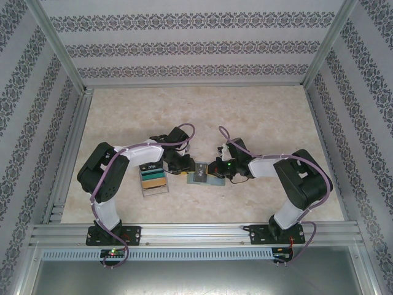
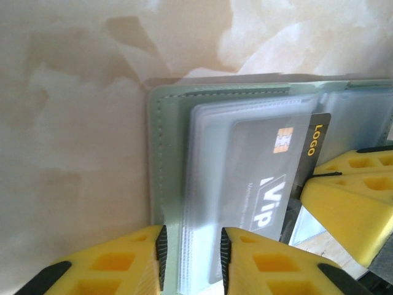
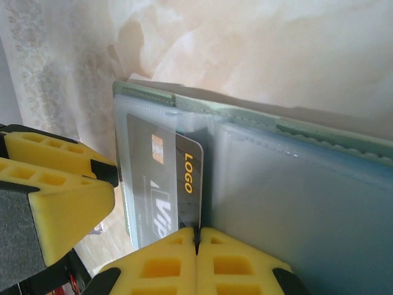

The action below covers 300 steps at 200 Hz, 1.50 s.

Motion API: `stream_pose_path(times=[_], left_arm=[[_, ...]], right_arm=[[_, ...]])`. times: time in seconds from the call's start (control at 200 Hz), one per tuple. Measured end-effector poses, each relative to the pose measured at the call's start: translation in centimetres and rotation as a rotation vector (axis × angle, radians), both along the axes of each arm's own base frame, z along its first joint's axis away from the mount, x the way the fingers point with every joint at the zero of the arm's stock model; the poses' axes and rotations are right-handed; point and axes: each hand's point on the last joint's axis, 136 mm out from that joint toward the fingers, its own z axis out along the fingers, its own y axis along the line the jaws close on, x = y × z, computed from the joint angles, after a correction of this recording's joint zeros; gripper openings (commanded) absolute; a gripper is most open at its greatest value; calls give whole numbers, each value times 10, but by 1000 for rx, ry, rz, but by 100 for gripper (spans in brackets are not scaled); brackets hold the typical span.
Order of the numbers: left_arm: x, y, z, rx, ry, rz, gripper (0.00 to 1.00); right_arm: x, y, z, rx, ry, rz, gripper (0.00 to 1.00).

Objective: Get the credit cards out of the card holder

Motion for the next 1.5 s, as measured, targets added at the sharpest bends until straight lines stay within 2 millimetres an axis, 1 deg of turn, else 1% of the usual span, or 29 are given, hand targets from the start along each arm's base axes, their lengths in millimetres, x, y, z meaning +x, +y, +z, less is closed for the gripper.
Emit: stream_pose_path(times=[0.035,0.085,0.185,0.33,0.41,0.485,0.59,0.729,0.769,0.819,0.869,1.009,1.199,1.339,1.499], left_arm=[[0,0,0,0,0,-1,20],[0,0,0,0,1,-2,18],[-1,0,1,-4,2,-2,9],[-2,-3,2,-12,2,-10,6],[-3,-4,3,-15,3,-15,6],[-4,-6,1,-20,10,-20,6],[-6,-8,-5,-19,29,-26,5],[-6,-9,-4,-26,27,-29,5],[-6,-10,-4,-27,27,-29,5],[-6,-10,-4,-27,28,-29,5],[-6,-9,-5,-26,28,-28,5],[-6,-9,-5,-23,28,-28,3],[-6,-9,-5,-20,26,-27,1],[-6,-8,-6,-19,27,-27,1],[-6,-8,-6,-19,27,-27,2]], right_arm=[[0,0,1,1,-2,0,0],[0,0,1,1,-3,0,0],[0,0,1,1,-2,0,0],[0,0,1,1,-2,1,0],[0,0,1,1,-2,1,6],[0,1,1,2,-2,1,15],[-1,3,1,3,0,4,18],[0,7,2,12,-3,13,21],[0,9,2,16,-3,17,18],[0,9,2,15,-1,17,7],[0,9,0,12,3,15,0],[0,9,0,11,4,13,0],[3,2,3,24,1,2,0],[6,-7,11,29,-17,-14,0],[4,-18,13,19,-17,-30,0]])
